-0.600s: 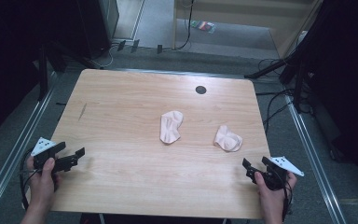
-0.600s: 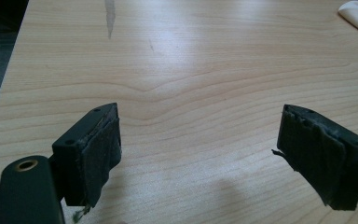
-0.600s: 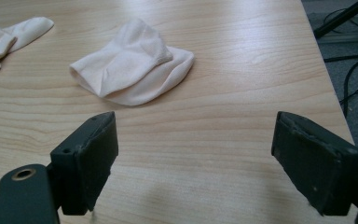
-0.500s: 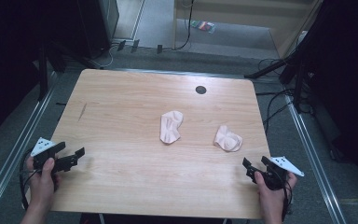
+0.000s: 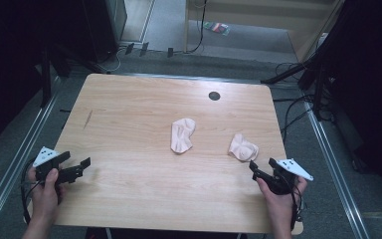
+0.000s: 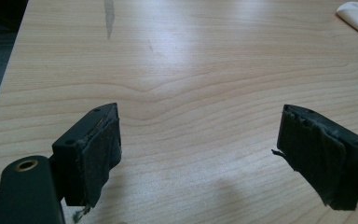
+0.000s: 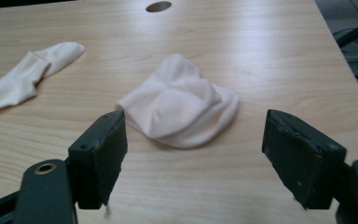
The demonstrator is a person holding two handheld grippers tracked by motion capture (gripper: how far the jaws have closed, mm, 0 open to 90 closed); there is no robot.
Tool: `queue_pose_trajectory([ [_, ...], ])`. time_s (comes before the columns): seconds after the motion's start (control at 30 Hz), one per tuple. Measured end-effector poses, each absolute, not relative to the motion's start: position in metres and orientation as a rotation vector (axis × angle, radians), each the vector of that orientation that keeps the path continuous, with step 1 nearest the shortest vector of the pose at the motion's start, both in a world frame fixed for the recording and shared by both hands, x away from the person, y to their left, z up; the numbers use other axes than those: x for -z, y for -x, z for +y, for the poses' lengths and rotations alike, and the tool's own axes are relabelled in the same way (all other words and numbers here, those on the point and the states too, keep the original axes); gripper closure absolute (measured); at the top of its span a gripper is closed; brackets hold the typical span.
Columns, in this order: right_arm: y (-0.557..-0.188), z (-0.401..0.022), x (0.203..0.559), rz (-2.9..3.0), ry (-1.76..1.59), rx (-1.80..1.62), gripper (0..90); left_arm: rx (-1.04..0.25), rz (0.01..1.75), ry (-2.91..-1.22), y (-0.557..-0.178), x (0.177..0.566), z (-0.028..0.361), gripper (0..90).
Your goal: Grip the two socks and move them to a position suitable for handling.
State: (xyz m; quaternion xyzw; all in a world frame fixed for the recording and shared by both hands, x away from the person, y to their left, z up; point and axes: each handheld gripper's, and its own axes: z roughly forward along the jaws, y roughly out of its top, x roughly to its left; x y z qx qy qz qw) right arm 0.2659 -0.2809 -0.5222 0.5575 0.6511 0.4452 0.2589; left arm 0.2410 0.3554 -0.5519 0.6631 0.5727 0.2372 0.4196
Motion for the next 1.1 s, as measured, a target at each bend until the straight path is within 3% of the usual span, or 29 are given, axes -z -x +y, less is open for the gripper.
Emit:
queue_pose_trajectory([
  [0.33, -0.304, -0.254, 0.522, 1.819, -1.526, -1.094, 34.3, -0.596, 1.434, -1.656, -0.241, 0.552, 0.356, 13.9],
  [0.57, -0.335, -0.242, 0.533, 1.877, -1.555, -0.987, 33.7, -0.594, 1.434, -1.653, -0.240, 0.552, 0.356, 14.0],
  [0.77, -0.339, -0.237, 0.543, 1.902, -1.556, -0.916, 36.6, -0.598, 1.435, -1.649, -0.240, 0.552, 0.356, 13.9],
  [0.9, -0.335, -0.233, 0.548, 1.885, -1.504, -0.861, 49.7, -0.602, 1.432, -1.655, -0.240, 0.552, 0.356, 13.9],
  [1.03, -0.332, -0.231, 0.549, 1.874, -1.471, -0.853, 77.8, -0.608, 1.431, -1.662, -0.240, 0.552, 0.355, 14.0],
  [1.1, -0.331, -0.229, 0.549, 1.849, -1.468, -0.824, 82.9, -0.612, 1.433, -1.655, -0.240, 0.552, 0.355, 14.0],
])
